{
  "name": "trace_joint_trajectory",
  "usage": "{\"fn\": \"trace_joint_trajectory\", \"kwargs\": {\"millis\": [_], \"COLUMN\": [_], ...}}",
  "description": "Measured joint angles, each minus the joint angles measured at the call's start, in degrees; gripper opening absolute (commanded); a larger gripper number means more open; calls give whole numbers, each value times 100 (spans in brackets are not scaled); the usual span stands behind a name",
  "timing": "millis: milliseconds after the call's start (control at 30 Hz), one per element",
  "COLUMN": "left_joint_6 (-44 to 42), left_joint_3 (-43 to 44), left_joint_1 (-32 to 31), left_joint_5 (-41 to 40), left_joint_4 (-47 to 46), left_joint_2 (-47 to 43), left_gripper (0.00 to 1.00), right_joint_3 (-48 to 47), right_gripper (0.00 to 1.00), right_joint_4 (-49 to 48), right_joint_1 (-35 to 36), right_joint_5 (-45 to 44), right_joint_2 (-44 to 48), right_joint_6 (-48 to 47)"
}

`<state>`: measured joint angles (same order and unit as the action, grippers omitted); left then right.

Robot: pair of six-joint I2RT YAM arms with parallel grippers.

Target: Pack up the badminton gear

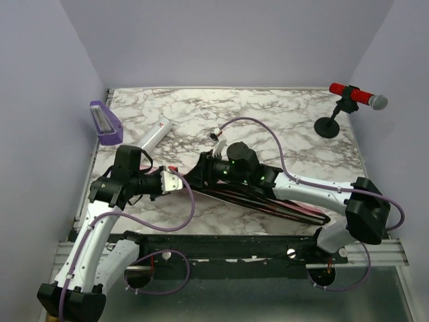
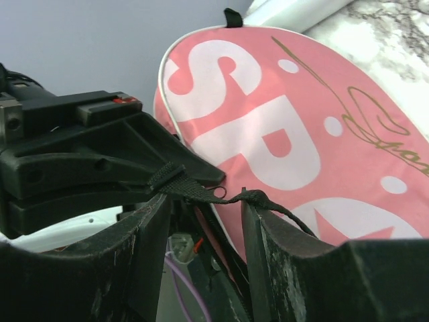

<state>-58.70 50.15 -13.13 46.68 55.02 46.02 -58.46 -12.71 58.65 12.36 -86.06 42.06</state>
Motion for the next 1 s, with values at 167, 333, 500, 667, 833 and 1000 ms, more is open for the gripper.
{"fn": "trace_joint_trajectory", "kwargs": {"millis": [167,333,500,667,833,1000], "left_joint_6": [-4,-28,-109,-177,-238,-326], "left_joint_3": [-4,-4,-9,-9,-9,-9], "left_joint_1": [-24,-42,-50,-50,-50,-50], "left_joint_5": [-22,-59,-66,-70,-105,-131], "left_joint_4": [2,17,127,201,256,352], "left_joint_2": [-7,-26,-79,-120,-129,-162], "left_gripper": [0,0,0,0,0,0], "right_joint_3": [151,376,540,542,560,680], "right_gripper": [53,53,53,49,44,39], "right_joint_4": [-553,-767,-885,-988,-1381,-1934], "right_joint_1": [4,22,24,24,22,22], "right_joint_5": [304,481,494,498,664,857], "right_joint_2": [-96,-155,-160,-243,-426,-577], "right_joint_6": [323,494,490,481,623,903]}}
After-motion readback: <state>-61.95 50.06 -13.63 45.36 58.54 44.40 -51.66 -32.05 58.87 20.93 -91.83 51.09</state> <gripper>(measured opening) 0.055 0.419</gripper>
